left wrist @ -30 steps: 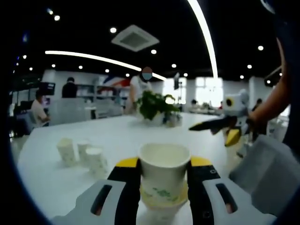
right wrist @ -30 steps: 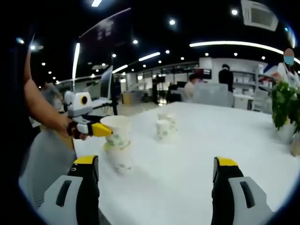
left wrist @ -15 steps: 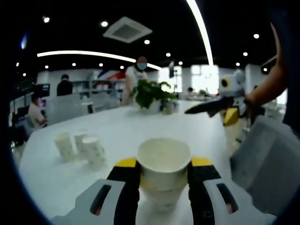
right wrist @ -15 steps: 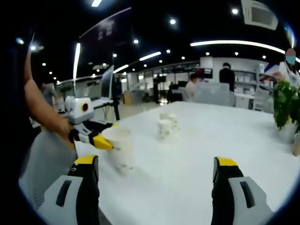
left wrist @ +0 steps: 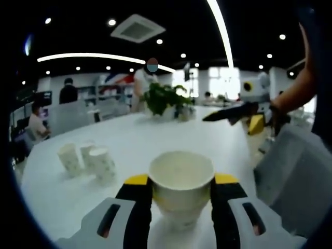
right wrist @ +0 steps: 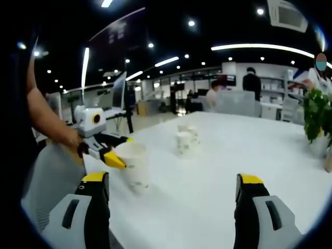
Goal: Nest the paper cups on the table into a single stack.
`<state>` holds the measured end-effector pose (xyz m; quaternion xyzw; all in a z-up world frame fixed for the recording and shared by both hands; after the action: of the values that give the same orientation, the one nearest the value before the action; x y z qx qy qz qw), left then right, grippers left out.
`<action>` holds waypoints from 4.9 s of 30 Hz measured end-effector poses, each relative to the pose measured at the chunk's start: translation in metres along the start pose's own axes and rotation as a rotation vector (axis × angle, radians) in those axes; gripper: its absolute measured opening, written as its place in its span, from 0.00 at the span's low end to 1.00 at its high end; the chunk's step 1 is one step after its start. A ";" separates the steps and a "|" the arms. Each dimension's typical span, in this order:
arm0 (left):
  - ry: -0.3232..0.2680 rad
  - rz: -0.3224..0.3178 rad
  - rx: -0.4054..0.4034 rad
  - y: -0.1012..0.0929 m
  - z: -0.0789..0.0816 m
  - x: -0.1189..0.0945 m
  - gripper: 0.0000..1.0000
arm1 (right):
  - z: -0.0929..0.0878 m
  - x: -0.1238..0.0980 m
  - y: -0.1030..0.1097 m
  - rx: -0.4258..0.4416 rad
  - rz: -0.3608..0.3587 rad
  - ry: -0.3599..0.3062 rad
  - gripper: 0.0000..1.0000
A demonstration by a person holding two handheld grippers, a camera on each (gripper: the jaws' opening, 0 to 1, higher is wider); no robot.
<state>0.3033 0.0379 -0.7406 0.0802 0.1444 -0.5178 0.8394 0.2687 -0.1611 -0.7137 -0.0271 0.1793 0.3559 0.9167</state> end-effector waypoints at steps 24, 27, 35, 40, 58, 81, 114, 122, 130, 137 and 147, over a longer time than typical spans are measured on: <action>-0.019 0.129 -0.155 0.036 0.020 -0.040 0.99 | 0.006 0.008 0.001 -0.011 0.013 -0.013 1.00; -0.026 0.153 -0.152 0.043 0.020 -0.052 0.99 | 0.008 0.009 -0.001 -0.005 0.010 -0.019 1.00; 0.018 0.228 -0.124 0.059 0.006 -0.088 0.99 | 0.004 0.008 -0.013 0.015 -0.026 -0.028 1.00; 0.046 0.260 -0.130 0.061 -0.007 -0.106 0.99 | 0.002 0.005 -0.017 -0.005 -0.031 -0.022 1.00; 0.044 0.329 -0.134 0.051 -0.027 -0.135 0.99 | -0.015 -0.001 -0.018 0.009 -0.062 -0.005 1.00; 0.132 0.374 -0.250 0.067 -0.050 -0.137 0.99 | -0.024 0.002 -0.024 0.017 -0.074 0.020 1.00; 0.061 0.362 -0.243 0.151 -0.030 -0.074 0.99 | -0.017 0.016 -0.041 0.062 -0.075 0.021 1.00; 0.051 0.348 -0.230 0.174 -0.020 -0.052 0.99 | -0.015 0.018 -0.043 0.065 -0.070 0.029 1.00; 0.048 0.335 -0.229 0.192 -0.013 -0.026 0.95 | -0.019 0.018 -0.042 0.075 -0.072 0.038 1.00; 0.056 0.323 -0.220 0.217 -0.009 -0.003 0.93 | -0.018 0.020 -0.041 0.080 -0.066 0.036 1.00; 0.056 0.336 -0.194 0.241 0.001 0.028 0.85 | -0.020 0.023 -0.042 0.098 -0.065 0.045 1.00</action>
<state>0.5307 0.1223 -0.7520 0.0363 0.2012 -0.3514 0.9136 0.3065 -0.1810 -0.7436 0.0038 0.2162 0.3163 0.9237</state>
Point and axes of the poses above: the point that each gripper's makers call its tool centre point, and the gripper's own axes: x roughly forward along the fingers, y roughly to its left, z roughly out of its top, the point moved 5 cm from there along -x, roughly backward along the fingers, and after that the axes turned 5 degrees about y, right-handed, at the moved point
